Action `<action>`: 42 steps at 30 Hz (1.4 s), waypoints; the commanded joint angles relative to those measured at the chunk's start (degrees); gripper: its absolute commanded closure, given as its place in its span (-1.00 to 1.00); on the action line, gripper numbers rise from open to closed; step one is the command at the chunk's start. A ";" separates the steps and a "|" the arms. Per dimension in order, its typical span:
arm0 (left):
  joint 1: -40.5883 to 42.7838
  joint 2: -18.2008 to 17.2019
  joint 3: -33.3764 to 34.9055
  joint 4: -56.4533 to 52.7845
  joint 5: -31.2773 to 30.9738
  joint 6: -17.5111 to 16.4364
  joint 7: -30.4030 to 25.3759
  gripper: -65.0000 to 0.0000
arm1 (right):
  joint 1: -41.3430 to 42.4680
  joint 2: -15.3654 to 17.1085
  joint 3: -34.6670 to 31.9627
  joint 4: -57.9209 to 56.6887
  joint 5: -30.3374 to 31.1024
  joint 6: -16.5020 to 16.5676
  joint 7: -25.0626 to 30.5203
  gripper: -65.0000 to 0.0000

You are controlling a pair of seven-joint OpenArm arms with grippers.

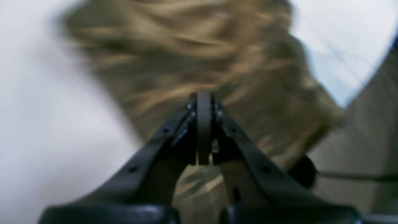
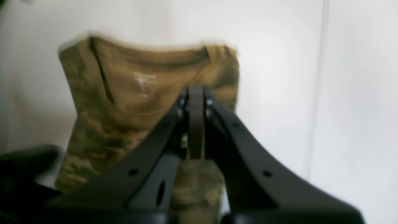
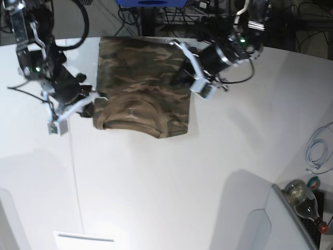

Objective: Layout the t-shirt on the table in an organized manner, then fold the t-shirt properly

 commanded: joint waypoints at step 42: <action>-11.07 3.96 -4.71 -94.56 7.38 8.88 -48.24 1.00 | 2.66 0.63 -54.06 -80.94 0.03 15.81 35.06 0.99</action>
